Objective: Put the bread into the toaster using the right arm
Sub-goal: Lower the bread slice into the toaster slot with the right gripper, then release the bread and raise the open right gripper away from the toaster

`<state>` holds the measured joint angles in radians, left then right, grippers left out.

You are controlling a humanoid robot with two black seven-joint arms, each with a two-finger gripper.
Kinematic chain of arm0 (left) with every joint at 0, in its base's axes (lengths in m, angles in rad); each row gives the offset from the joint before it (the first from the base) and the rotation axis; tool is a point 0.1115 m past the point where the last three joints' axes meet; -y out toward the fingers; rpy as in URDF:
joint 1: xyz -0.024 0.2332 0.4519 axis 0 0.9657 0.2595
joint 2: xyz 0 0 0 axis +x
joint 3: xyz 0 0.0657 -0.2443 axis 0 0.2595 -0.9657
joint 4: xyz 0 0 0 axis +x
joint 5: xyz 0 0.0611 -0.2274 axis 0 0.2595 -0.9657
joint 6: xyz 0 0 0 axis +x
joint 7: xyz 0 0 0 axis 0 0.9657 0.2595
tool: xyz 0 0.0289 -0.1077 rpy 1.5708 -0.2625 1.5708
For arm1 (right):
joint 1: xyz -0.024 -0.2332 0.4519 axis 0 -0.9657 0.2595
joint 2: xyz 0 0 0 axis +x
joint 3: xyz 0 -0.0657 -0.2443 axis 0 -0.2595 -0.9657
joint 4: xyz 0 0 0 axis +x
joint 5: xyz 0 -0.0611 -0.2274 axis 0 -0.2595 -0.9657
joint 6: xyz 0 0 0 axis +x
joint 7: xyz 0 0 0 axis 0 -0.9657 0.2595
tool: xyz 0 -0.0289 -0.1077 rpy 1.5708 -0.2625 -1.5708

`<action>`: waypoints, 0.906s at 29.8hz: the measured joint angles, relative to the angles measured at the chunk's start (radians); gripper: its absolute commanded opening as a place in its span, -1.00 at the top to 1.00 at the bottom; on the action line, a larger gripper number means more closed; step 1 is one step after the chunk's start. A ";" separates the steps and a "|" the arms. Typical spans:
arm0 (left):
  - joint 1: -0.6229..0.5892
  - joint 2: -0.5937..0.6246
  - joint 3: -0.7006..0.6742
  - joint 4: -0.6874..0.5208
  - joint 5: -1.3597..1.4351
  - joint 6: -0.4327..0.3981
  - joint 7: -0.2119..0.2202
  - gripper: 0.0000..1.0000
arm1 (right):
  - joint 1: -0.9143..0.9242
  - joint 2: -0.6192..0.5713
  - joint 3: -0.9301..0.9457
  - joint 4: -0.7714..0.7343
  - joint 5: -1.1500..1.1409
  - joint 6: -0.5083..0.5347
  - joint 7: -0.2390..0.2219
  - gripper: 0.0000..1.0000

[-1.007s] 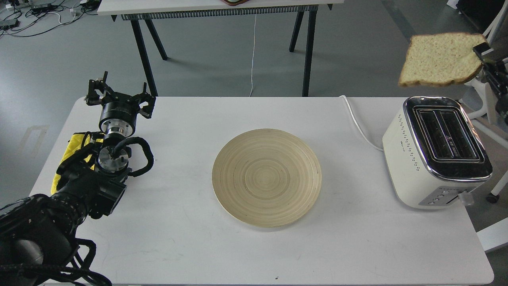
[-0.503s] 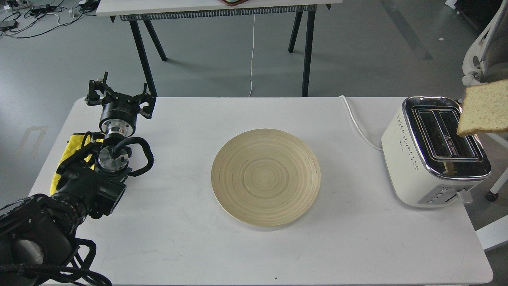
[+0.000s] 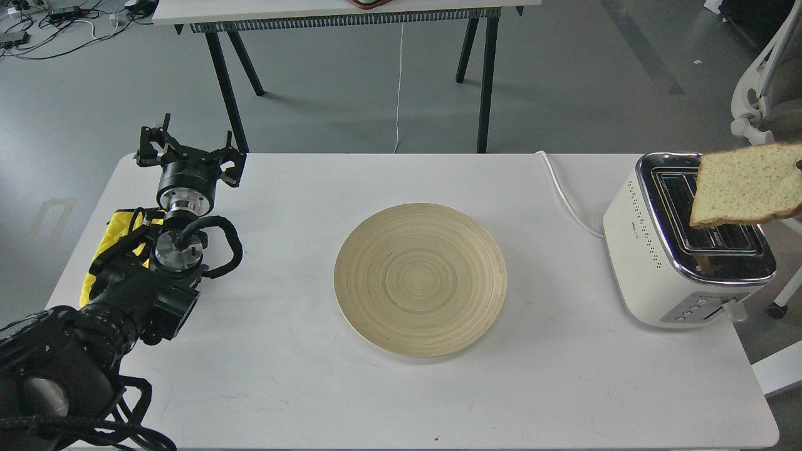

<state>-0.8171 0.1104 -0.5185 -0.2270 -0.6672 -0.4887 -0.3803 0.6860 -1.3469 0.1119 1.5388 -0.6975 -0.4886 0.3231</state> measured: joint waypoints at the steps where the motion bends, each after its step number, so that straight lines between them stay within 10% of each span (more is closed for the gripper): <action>1: 0.000 0.000 0.000 0.000 0.000 0.000 0.000 -1.00 | -0.001 0.004 -0.001 -0.001 -0.001 0.000 -0.001 0.99; 10: 0.000 0.000 0.000 0.000 0.000 0.000 0.000 -1.00 | -0.027 0.060 -0.012 -0.030 -0.005 0.000 -0.009 0.96; 13: 0.000 0.000 0.000 0.000 0.000 0.000 0.000 -1.00 | -0.028 0.090 -0.022 -0.054 -0.005 0.000 -0.010 0.63; 15: 0.000 0.000 0.000 0.000 0.000 0.000 0.000 -1.00 | -0.028 0.107 -0.025 -0.065 -0.005 -0.001 -0.010 -0.25; 22: 0.000 0.000 0.000 0.000 0.000 0.000 0.000 -1.00 | -0.017 0.160 -0.012 -0.072 -0.001 0.001 -0.010 -0.93; 27: 0.000 0.000 0.000 0.000 0.000 0.000 0.000 -1.00 | -0.011 0.162 0.016 -0.064 0.003 0.001 -0.012 -0.96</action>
<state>-0.8175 0.1106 -0.5185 -0.2271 -0.6673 -0.4886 -0.3806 0.6752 -1.1845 0.1279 1.4746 -0.6942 -0.4881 0.3108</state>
